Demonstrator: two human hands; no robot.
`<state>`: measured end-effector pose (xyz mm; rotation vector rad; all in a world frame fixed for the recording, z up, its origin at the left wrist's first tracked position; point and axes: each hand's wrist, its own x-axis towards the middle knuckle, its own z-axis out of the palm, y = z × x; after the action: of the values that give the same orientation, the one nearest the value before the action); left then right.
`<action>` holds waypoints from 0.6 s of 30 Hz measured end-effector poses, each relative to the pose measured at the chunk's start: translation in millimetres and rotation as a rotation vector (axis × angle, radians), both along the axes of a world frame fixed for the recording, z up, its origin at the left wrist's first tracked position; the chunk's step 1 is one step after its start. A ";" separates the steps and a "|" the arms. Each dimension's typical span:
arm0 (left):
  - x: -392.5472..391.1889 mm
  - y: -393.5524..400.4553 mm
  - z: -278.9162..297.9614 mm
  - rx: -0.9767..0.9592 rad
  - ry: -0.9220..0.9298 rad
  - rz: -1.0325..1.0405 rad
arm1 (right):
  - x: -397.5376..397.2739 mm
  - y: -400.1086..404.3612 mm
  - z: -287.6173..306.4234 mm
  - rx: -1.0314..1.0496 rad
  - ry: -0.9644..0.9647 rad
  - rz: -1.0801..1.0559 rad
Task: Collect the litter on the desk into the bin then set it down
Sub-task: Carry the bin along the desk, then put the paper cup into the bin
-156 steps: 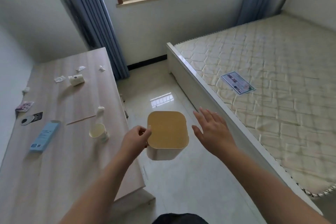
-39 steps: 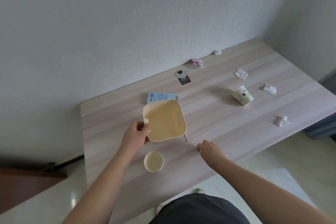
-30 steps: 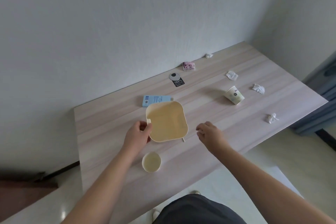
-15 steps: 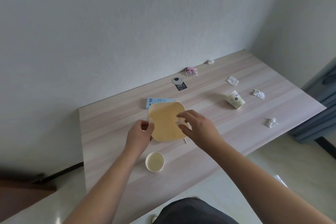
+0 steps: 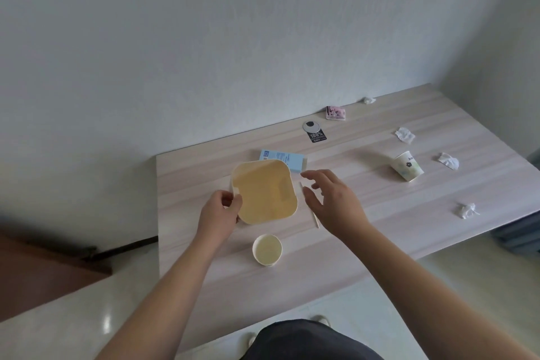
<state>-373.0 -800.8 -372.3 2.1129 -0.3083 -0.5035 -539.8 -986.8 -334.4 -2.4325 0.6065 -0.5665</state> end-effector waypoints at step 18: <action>23.5 84.3 -30.2 -0.016 0.055 0.232 | 34.5 41.5 -86.7 0.146 0.715 0.203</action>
<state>-349.5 -716.5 -402.5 2.0824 -0.0338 -0.4193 -505.3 -945.3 -421.1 -2.4809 0.6301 0.4443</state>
